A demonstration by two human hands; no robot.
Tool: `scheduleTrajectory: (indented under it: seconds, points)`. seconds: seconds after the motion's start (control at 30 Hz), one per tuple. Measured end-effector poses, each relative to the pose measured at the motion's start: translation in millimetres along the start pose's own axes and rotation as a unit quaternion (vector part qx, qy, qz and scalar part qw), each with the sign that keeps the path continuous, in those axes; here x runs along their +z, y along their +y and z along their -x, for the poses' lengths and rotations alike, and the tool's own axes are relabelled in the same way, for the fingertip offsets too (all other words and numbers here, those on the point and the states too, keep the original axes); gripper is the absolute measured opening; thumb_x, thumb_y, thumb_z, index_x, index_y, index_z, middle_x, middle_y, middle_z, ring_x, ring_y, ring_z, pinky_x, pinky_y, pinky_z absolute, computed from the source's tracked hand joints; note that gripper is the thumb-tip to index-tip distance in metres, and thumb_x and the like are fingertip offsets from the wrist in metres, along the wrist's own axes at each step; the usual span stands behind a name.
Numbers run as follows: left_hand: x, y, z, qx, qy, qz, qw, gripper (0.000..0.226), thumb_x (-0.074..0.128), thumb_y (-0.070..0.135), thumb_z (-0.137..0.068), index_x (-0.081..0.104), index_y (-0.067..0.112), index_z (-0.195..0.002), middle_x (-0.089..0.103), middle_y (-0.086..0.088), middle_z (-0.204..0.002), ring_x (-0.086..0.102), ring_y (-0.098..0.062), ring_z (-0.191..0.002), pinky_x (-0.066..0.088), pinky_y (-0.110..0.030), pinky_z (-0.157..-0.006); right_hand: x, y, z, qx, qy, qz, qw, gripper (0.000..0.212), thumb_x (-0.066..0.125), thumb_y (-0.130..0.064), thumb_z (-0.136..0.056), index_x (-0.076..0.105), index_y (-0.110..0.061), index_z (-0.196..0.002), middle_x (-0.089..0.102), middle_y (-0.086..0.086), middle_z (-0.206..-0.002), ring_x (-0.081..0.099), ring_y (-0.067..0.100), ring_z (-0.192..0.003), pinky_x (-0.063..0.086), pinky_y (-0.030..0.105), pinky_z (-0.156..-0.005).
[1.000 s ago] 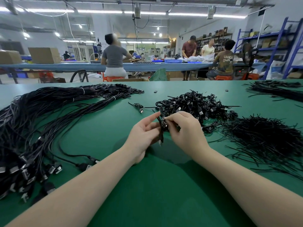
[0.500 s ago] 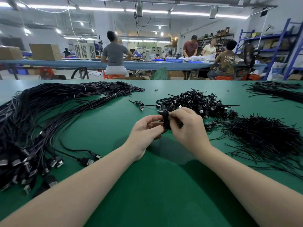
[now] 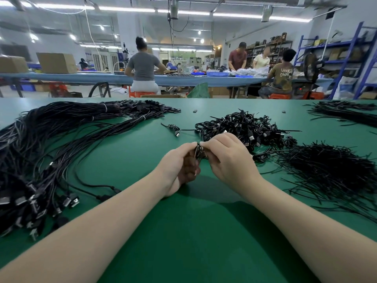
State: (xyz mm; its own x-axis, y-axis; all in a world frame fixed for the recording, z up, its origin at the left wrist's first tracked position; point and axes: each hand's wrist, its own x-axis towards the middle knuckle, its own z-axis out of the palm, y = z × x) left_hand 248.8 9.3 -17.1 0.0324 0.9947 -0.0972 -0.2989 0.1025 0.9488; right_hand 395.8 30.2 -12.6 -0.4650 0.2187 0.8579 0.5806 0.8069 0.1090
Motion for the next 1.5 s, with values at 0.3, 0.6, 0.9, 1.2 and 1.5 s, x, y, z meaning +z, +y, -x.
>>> scheduleTrajectory:
  seconds: [0.3, 0.6, 0.9, 1.2, 1.5]
  points:
    - [-1, -5, 0, 0.094, 0.041, -0.016, 0.995, 0.012, 0.056, 0.022, -0.094, 0.054, 0.029, -0.104, 0.061, 0.003, -0.056, 0.053, -0.010, -0.041, 0.029, -0.014, -0.037, 7, -1, 8, 0.045, -0.004, -0.016, 0.999, 0.005, 0.068, 0.003, -0.080, 0.071, 0.002, -0.084, 0.064, 0.012, -0.074, 0.062, 0.032, -0.071, 0.052, 0.036, -0.068]
    - [0, -14, -1, 0.162, 0.006, -0.078, 0.984, 0.034, 0.065, 0.000, -0.088, 0.067, 0.027, -0.110, 0.067, -0.001, -0.086, 0.054, -0.010, -0.064, 0.044, -0.015, -0.059, 3, 6, 8, 0.120, 0.017, -0.039, 0.992, 0.004, 0.067, 0.002, -0.081, 0.069, 0.002, -0.085, 0.065, 0.011, -0.077, 0.061, 0.032, -0.075, 0.047, 0.030, -0.070]
    - [6, -8, 0, 0.113, 0.005, -0.122, 0.986, 0.034, 0.048, 0.038, -0.099, 0.056, 0.017, -0.074, 0.055, -0.002, -0.066, 0.049, -0.016, -0.059, 0.039, -0.022, -0.051, -1, 4, 2, -0.031, 0.021, 0.040, 0.998, 0.009, 0.060, 0.009, -0.081, 0.068, 0.005, -0.079, 0.060, 0.014, -0.070, 0.056, 0.032, -0.064, 0.049, 0.039, -0.063]
    - [-49, 73, -11, 0.039, 0.064, -0.591, 0.803, 0.034, 0.041, 0.039, -0.098, 0.060, 0.011, -0.096, 0.068, -0.008, -0.102, 0.061, -0.021, -0.075, 0.048, -0.026, -0.068, -14, 53, -59, 0.191, -0.041, 0.062, 0.979, 0.020, 0.054, -0.008, -0.093, 0.069, -0.003, -0.105, 0.067, 0.016, -0.091, 0.060, 0.035, -0.087, 0.050, 0.038, -0.074]
    - [-205, 127, 24, -0.175, 0.291, -0.829, 0.445, 0.036, 0.047, 0.016, -0.090, 0.055, 0.005, -0.123, 0.048, -0.015, -0.128, 0.052, -0.033, -0.114, 0.046, -0.039, -0.086, 10, 5, -57, 0.189, -0.204, 0.208, 0.938, 0.038, 0.051, -0.021, -0.085, 0.055, -0.024, -0.123, 0.056, 0.005, -0.117, 0.049, 0.028, -0.108, 0.040, 0.039, -0.088]
